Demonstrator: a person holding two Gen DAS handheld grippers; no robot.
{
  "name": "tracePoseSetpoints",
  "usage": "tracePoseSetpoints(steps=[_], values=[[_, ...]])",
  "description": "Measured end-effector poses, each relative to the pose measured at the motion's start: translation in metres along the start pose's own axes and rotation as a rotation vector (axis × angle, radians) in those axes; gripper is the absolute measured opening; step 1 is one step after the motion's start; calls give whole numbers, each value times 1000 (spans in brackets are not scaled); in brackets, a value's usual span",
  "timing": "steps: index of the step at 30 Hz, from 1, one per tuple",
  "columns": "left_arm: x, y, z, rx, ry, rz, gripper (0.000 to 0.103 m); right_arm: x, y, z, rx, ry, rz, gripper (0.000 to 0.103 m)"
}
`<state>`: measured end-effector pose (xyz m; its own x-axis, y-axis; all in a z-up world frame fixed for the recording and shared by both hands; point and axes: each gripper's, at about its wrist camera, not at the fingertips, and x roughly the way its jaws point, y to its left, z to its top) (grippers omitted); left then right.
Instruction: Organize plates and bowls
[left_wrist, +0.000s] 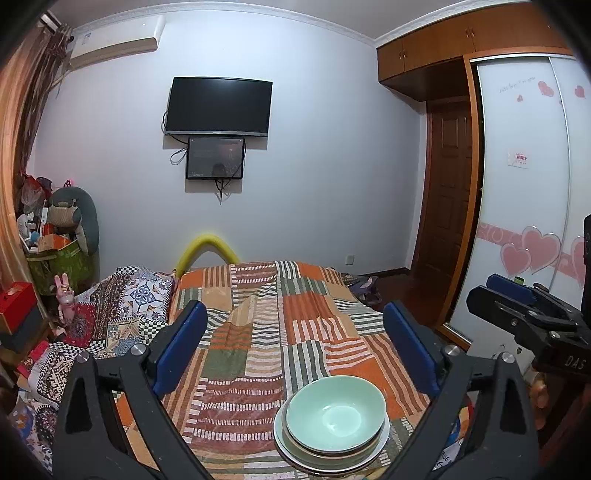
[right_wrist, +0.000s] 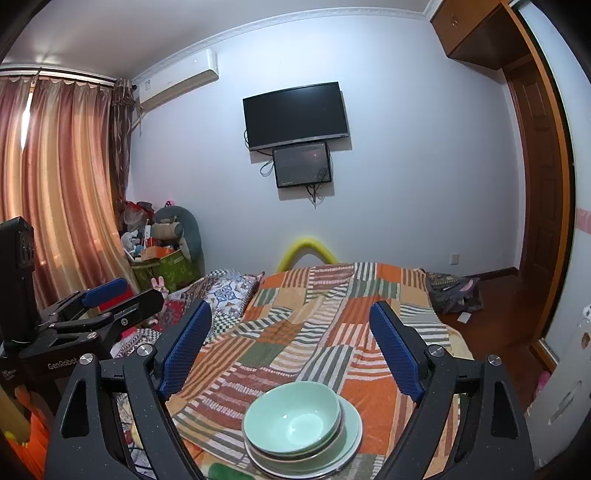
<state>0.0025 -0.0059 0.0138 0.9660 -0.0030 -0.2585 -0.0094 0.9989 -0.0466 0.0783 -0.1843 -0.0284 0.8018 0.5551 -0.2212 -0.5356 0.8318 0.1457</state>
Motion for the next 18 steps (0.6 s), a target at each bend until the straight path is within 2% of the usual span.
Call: tracePoseSetpoints(steps=[6, 18], values=[[-6, -2, 0, 5, -26, 16, 101, -6, 1, 1, -3, -30, -15, 100], [-7, -6, -4, 24, -36, 22, 102, -10, 4, 1, -14, -55, -28, 103]])
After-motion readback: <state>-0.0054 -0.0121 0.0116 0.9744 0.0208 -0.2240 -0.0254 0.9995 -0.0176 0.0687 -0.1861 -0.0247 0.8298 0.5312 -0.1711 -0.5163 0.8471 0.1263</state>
